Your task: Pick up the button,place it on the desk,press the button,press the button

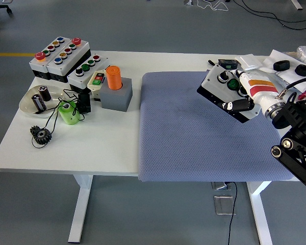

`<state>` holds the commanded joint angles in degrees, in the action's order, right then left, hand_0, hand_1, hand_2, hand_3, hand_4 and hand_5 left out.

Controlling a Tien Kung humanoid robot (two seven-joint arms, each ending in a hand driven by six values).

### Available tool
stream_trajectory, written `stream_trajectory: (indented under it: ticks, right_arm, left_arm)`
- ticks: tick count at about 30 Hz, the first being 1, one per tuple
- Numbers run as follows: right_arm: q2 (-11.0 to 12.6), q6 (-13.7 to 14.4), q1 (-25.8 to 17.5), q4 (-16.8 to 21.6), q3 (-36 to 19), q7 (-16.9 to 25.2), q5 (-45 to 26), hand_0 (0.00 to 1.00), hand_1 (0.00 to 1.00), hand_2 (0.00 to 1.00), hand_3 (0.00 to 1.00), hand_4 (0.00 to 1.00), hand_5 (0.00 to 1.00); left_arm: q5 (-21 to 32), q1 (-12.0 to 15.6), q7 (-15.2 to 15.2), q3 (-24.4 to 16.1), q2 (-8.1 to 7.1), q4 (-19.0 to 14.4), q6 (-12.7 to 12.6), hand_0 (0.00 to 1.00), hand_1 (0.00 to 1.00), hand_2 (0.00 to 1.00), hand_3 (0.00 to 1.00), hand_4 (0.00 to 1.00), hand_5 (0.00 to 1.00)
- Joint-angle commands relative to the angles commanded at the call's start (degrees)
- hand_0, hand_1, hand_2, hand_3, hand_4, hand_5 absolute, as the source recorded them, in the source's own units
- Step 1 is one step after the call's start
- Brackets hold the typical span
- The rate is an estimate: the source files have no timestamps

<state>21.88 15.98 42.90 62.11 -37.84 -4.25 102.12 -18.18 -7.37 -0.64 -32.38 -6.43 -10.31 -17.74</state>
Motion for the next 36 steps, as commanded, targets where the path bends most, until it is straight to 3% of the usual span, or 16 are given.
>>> stream_trajectory:
  ticks: [7,13,20,24,31,32,33,36]
  right_arm:
    - [-1.85,0.92,3.40,-5.85,6.13,16.57,1.10,0.002,0.002,0.082,0.204,0.485,0.152]
    - [-1.85,3.75,6.87,-10.09,13.18,23.59,-2.81,0.002,0.002,0.088,0.208,0.479,0.154]
    - [-2.16,4.40,9.59,-12.45,18.80,24.97,-5.05,0.002,0.002,0.098,0.225,0.449,0.137]
    - [-2.77,3.23,11.46,-14.62,23.30,23.67,-3.39,0.002,0.002,0.098,0.225,0.449,0.137]
    - [-3.20,0.98,12.53,-16.19,25.93,21.65,-1.46,0.002,0.002,0.107,0.231,0.449,0.138]
    - [-3.30,0.53,12.57,-16.08,26.05,21.22,-1.09,0.019,0.002,0.177,0.289,0.460,0.128]
    - [-3.37,0.18,12.58,-15.99,26.05,20.77,-0.58,0.019,0.002,0.177,0.289,0.460,0.128]
    - [-3.49,0.66,12.46,-15.78,25.59,18.71,1.84,0.019,0.002,0.177,0.289,0.460,0.128]
  left_arm:
    - [0.15,-0.09,0.03,0.13,0.08,0.00,-0.06,0.646,0.700,0.703,0.508,0.319,0.998]
    - [0.36,-0.22,0.08,0.19,0.06,0.00,-0.10,0.646,0.700,0.704,0.506,0.321,0.998]
    - [0.29,-0.17,-0.07,0.26,0.08,0.00,-0.11,0.646,0.700,0.703,0.505,0.321,0.998]
    - [0.28,-0.18,-0.15,0.42,0.08,0.00,-0.12,0.646,0.700,0.703,0.505,0.321,0.998]
    - [0.46,-0.20,-0.08,0.42,0.09,0.00,-0.16,0.647,0.700,0.703,0.504,0.321,0.998]
    - [0.45,-0.18,-0.09,0.38,0.12,0.00,-0.19,0.646,0.700,0.703,0.505,0.322,0.998]
    - [0.41,-0.16,-0.11,0.36,0.13,0.00,-0.21,0.646,0.700,0.703,0.505,0.322,0.998]
    - [0.28,-0.14,-0.17,0.46,0.13,0.00,-0.19,0.646,0.700,0.703,0.505,0.322,0.998]
